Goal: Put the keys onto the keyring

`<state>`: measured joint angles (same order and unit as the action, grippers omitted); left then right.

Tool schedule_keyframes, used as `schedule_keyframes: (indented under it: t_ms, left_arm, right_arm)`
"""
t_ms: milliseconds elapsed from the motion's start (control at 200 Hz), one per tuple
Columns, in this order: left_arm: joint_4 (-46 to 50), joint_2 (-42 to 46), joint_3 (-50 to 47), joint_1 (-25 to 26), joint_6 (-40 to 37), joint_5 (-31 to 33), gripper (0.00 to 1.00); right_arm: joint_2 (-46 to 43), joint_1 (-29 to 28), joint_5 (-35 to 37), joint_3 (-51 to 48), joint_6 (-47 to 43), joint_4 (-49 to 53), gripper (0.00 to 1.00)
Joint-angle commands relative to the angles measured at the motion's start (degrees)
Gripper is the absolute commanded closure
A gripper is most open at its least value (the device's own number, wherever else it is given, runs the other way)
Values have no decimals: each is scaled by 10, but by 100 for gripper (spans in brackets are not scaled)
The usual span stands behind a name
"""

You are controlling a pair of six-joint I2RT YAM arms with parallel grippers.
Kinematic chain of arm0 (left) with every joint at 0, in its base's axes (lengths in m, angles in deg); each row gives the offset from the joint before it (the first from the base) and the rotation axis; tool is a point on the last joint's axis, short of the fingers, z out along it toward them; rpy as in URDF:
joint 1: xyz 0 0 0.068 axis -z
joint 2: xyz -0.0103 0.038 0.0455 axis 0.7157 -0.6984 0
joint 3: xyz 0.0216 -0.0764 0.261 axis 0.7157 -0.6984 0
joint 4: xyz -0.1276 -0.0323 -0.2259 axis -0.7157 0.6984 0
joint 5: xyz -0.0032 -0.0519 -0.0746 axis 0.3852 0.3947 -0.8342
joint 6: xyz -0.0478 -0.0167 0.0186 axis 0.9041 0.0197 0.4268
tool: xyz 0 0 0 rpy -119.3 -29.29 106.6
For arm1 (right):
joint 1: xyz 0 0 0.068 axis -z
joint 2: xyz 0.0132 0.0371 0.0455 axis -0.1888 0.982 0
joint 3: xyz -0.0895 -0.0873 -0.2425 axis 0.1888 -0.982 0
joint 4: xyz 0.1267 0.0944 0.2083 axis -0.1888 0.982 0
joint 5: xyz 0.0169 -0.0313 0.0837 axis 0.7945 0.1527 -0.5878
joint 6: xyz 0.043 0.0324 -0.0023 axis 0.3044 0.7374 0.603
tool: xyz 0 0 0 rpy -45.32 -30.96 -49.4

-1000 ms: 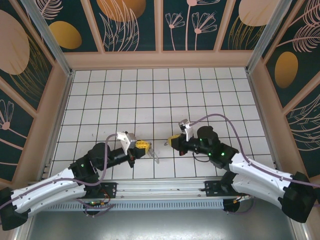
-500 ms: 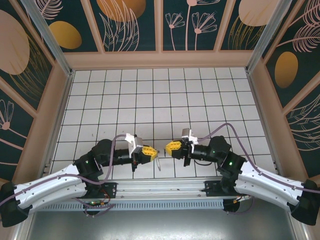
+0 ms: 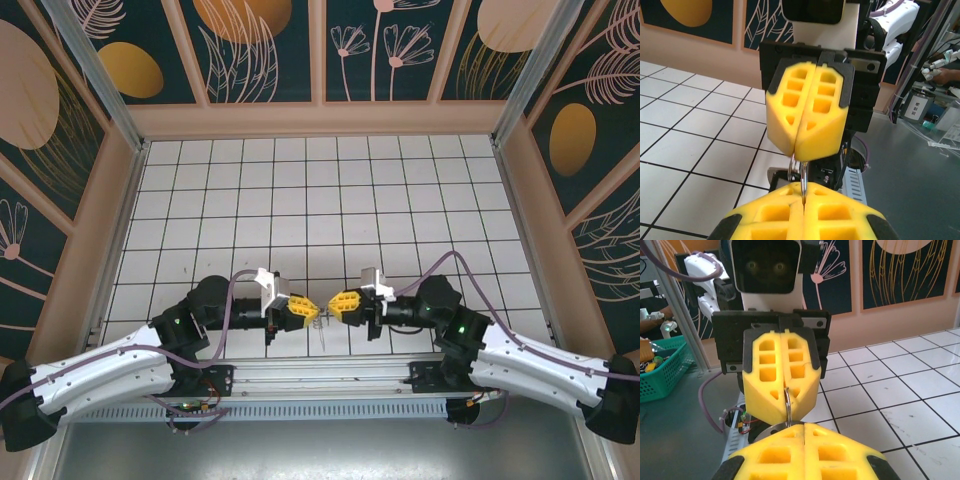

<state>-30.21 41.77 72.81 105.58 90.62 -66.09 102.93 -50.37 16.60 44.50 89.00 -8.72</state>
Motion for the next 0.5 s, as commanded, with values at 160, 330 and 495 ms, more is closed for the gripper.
schedule_keyframes:
  t_ms: [160, 330, 495]
  left_arm:
    - [-24, -1, 21, -3, -11, -16, 100]
    - [-23, -3, 21, -3, -10, -16, 100]
    - [-22, -2, 21, -4, -9, -15, 100]
  right_arm:
    - [6, -14, -5, 13, -15, -31, 100]
    - [4, -19, -2, 13, -17, -39, 100]
    - [0, -22, 0, 13, -17, -38, 100]
